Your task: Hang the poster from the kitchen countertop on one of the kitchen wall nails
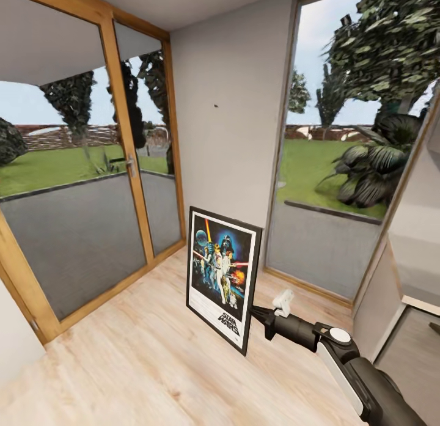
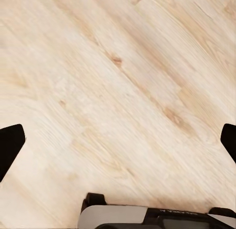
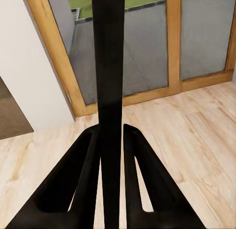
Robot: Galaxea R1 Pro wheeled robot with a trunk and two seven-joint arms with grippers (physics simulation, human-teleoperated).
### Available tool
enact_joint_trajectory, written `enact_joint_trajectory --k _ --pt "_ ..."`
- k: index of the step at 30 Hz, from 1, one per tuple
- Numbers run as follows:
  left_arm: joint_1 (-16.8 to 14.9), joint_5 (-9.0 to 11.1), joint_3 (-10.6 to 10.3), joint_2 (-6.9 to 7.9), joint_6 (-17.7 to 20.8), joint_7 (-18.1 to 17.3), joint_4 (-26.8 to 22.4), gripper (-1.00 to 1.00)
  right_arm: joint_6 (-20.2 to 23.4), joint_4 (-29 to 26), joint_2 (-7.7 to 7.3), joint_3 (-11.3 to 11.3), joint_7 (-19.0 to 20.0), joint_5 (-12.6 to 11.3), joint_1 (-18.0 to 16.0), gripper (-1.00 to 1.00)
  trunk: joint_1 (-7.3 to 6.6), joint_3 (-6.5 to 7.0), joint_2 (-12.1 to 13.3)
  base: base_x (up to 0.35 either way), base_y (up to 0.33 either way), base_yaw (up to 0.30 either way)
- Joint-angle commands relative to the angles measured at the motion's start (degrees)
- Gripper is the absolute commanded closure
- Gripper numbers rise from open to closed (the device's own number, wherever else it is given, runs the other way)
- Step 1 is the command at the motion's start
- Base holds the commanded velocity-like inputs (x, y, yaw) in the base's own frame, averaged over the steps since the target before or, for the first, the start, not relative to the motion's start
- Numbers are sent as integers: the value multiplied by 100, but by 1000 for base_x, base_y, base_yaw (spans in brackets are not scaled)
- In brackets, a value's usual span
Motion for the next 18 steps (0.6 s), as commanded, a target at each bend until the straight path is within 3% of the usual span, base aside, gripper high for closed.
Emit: enact_joint_trajectory --k 1,18 --pt "0 19 13 -2 52 -29 -11 -100 63 -3 -4 8 18 -77 -6 100 6 -9 -10 270 263 0" --pt "0 19 13 -2 52 -29 -11 -100 63 -3 -4 9 17 -77 -6 100 6 -9 -10 266 269 0"
